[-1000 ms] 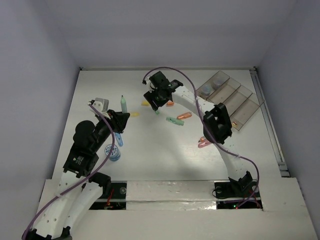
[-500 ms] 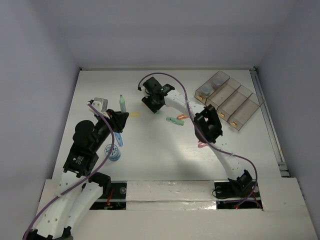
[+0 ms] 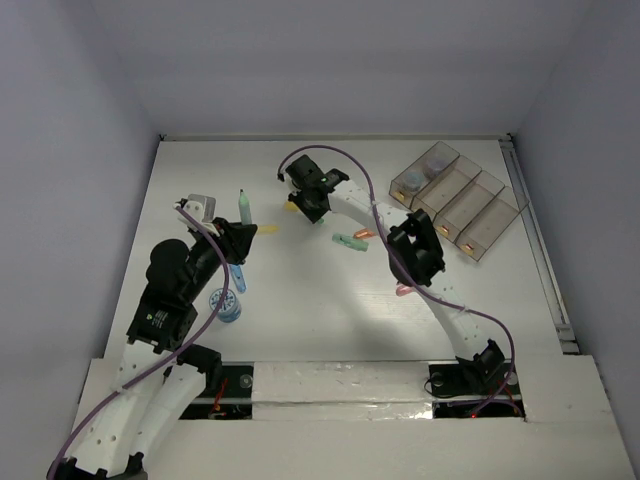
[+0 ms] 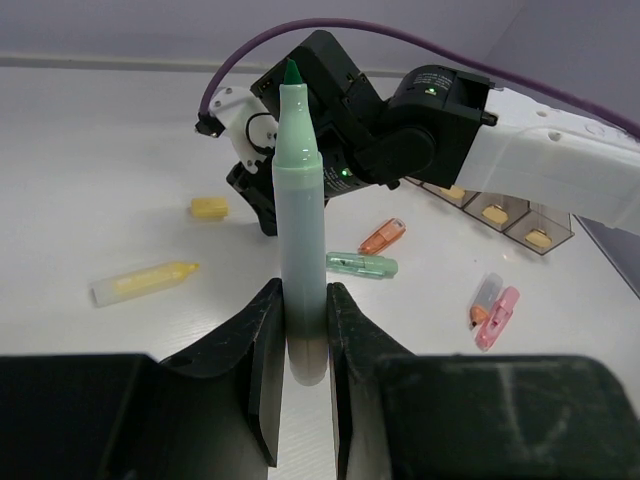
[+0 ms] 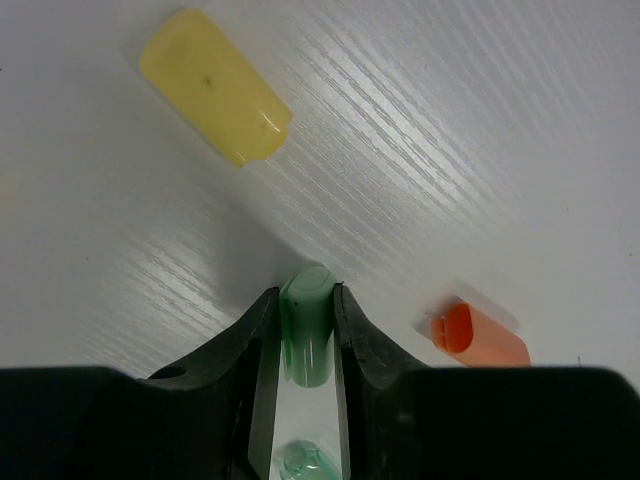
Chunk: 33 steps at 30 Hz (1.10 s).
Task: Sort the stationery into containers
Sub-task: Pick up the pen cap from the center of the board, then close the pen cap on the pen.
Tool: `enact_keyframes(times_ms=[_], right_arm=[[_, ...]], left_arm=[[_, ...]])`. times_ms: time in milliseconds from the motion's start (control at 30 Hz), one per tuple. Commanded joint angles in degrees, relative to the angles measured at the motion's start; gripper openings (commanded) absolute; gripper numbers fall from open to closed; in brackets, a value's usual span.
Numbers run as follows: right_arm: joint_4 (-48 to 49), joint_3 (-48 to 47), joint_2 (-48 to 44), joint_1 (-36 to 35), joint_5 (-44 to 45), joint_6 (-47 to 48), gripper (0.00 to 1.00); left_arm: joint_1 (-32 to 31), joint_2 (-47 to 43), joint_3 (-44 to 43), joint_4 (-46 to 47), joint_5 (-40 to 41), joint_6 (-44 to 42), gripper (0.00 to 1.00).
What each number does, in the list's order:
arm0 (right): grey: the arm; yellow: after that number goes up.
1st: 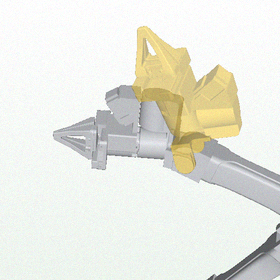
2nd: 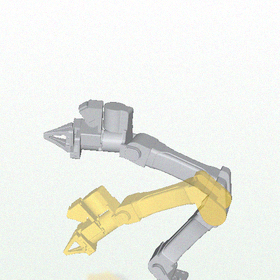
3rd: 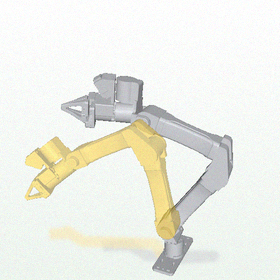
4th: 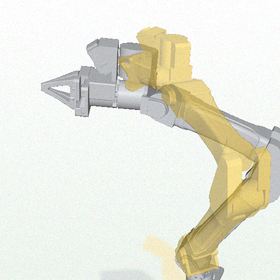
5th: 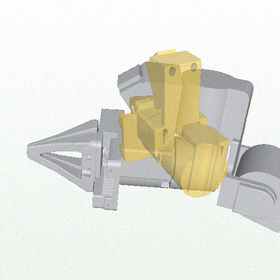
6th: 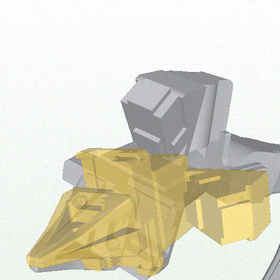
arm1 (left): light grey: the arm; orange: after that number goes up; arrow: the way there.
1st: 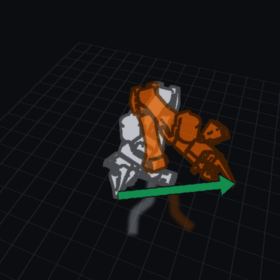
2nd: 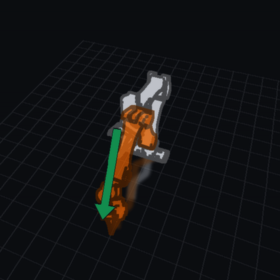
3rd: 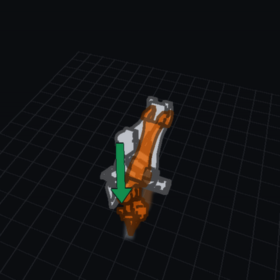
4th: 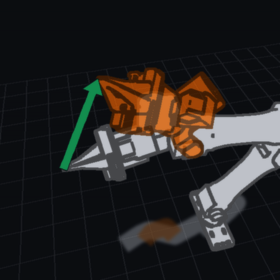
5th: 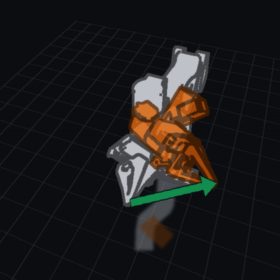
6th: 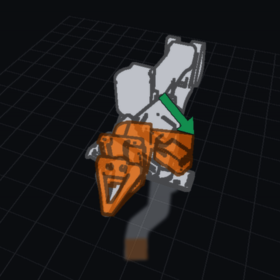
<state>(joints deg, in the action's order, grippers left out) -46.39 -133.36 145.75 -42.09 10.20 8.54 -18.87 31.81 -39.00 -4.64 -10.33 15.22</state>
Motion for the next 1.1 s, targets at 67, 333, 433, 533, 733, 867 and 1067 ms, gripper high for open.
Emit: enact_keyframes(times_ms=[67, 333, 433, 533, 733, 867, 1067], right_arm=[[4.7, 5.7, -9.2, -0.5, -1.2, -4.0, 0.0], [31.9, 33.9, -37.3, -0.5, -14.4, -20.5, 0.0], [48.5, 48.5, -48.4, -0.5, -19.9, -27.1, 0.0], [61.4, 58.5, -56.3, 0.5, -24.0, -33.8, 0.0], [80.3, 67.6, -64.9, 1.7, -30.4, -45.1, 0.0], [85.3, 69.2, -67.9, 1.7, -30.8, -48.4, 0.0], [90.9, 70.4, -69.5, 1.7, -29.4, -52.5, 0.0]], left_arm=[[0.3, 0.0, -1.9, 1.8, -1.3, -0.2, 0.0], [0.3, 1.8, -1.5, 6.1, -10.6, 3.5, 0.0], [0.3, 2.9, -1.3, 9.6, -16.6, 7.8, 0.0], [0.3, 3.3, -0.5, 15.3, -22.4, 12.1, 0.0], [0.3, 6.8, 3.8, 33.8, -34.6, 23.8, 0.0], [0.3, 11.7, 7.4, 50.4, -42.5, 34.3, 0.0], [0.9, 15.6, 9.6, 62.1, -46.5, 40.1, 0.0]])
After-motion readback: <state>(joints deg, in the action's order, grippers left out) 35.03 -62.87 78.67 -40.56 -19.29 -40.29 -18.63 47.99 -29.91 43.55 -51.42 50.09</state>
